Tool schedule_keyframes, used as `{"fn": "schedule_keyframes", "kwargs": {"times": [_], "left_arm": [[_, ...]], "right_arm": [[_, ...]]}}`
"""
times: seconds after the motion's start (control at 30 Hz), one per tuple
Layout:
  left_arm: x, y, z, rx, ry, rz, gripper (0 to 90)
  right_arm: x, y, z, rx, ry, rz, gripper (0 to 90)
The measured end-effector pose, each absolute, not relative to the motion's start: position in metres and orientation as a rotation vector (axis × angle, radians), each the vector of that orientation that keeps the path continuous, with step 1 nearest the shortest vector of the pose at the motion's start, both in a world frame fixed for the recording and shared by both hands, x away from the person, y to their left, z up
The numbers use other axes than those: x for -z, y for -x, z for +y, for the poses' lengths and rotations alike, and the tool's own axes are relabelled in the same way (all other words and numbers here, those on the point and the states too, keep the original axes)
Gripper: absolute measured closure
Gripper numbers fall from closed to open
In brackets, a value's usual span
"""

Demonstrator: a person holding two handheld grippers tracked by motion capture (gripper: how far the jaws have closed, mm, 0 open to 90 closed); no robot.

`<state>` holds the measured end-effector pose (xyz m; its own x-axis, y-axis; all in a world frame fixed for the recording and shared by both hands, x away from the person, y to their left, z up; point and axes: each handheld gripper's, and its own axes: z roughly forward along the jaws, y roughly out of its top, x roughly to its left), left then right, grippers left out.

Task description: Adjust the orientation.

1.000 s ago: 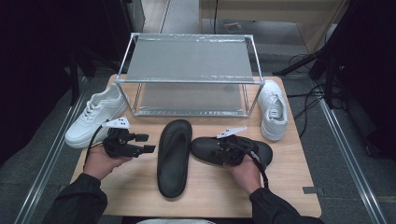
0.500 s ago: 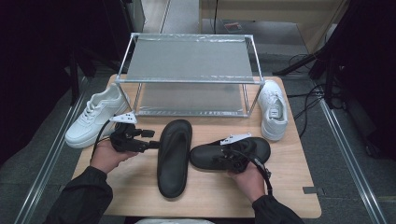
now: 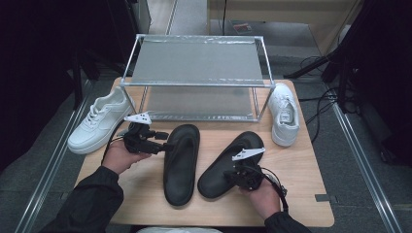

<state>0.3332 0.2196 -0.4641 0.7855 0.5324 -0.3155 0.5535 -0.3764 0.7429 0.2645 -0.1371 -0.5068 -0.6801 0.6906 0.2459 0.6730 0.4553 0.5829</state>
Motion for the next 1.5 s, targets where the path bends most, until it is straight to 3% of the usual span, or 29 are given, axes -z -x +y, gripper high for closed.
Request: {"fn": "schedule_keyframes", "kwargs": {"times": [0.3, 0.57, 0.67, 0.97, 1.1, 1.5], "left_arm": [[0.465, -0.337, 0.215, 0.031, -2.050, 0.798, 37.6], [0.466, -0.334, 0.218, 0.005, -2.069, 0.782, 45.3], [0.465, -0.330, 0.222, -0.056, -2.078, 0.819, 51.8], [0.469, -0.324, 0.233, -0.017, -2.061, 0.896, 71.9], [0.478, -0.324, 0.235, 0.024, -2.066, 0.936, 76.6], [0.492, -0.317, 0.243, 0.028, -2.073, 0.995, 77.3]], "right_arm": [[0.502, -0.261, -0.154, -1.069, -1.315, 2.626, 90.0], [0.478, -0.266, -0.182, -1.153, -1.344, 2.483, 90.0], [0.480, -0.274, -0.193, -1.127, -1.387, 2.468, 90.0], [0.489, -0.287, -0.186, -1.066, -1.395, 2.537, 90.0], [0.489, -0.291, -0.184, -1.065, -1.385, 2.548, 90.0], [0.490, -0.313, -0.181, -1.030, -1.365, 2.547, 90.0]]}}
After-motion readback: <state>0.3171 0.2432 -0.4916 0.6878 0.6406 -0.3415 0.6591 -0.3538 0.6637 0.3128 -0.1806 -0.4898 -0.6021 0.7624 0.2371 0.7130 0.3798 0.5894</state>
